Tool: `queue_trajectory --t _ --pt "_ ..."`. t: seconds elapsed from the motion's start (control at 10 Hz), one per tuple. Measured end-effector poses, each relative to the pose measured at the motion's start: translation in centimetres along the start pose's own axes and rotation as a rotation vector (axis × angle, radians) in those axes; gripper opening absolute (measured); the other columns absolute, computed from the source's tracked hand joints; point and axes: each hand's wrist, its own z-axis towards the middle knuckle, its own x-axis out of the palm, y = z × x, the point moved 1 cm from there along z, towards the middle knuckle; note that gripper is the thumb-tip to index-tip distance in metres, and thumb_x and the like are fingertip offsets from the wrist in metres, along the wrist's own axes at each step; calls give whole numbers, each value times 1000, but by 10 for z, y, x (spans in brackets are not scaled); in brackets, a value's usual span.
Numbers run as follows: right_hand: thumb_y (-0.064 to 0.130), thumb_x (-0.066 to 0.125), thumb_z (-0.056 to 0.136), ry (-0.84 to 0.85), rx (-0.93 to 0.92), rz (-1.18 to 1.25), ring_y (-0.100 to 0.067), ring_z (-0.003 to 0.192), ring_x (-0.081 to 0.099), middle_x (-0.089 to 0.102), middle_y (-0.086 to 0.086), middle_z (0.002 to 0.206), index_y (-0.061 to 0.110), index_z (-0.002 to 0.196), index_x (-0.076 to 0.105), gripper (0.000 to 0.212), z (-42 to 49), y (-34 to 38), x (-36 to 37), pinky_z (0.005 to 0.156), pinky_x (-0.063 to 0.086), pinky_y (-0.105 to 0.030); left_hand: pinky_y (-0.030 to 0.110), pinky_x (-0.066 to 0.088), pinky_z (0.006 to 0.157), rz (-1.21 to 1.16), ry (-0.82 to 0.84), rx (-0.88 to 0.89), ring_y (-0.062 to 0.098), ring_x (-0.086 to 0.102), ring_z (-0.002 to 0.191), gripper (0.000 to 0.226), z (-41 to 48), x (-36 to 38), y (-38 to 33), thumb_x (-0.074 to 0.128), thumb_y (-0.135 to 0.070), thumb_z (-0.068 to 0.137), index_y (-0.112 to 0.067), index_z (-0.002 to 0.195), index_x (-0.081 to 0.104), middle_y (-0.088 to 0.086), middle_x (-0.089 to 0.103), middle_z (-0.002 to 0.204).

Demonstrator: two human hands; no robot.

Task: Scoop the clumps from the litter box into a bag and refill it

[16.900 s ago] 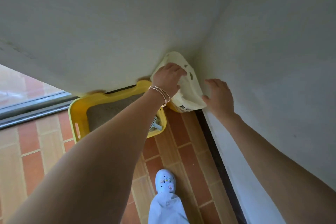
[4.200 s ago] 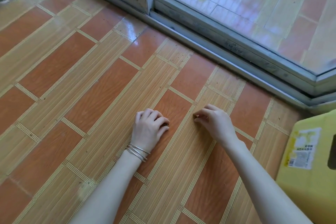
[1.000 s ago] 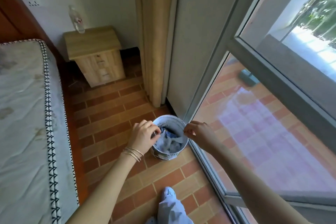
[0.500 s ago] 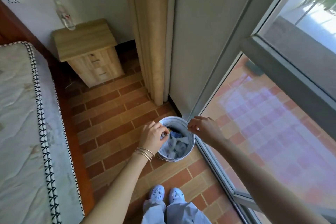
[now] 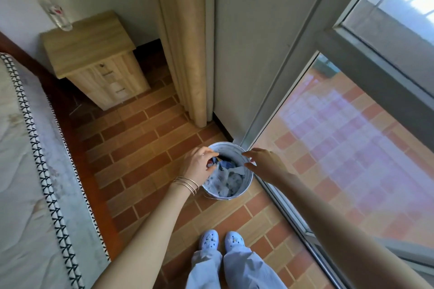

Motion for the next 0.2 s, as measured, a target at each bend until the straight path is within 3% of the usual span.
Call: queue_trajectory --t 0.2 --pt "33 48 94 -18 -31 -78 -24 119 49 51 -4 134 25 136 44 43 -11 10 -10 94 41 -34 30 35 93 113 84 -19 21 49 114 34 5 -12 -1 55 -25 92 -21 126 58 -3 56 125"
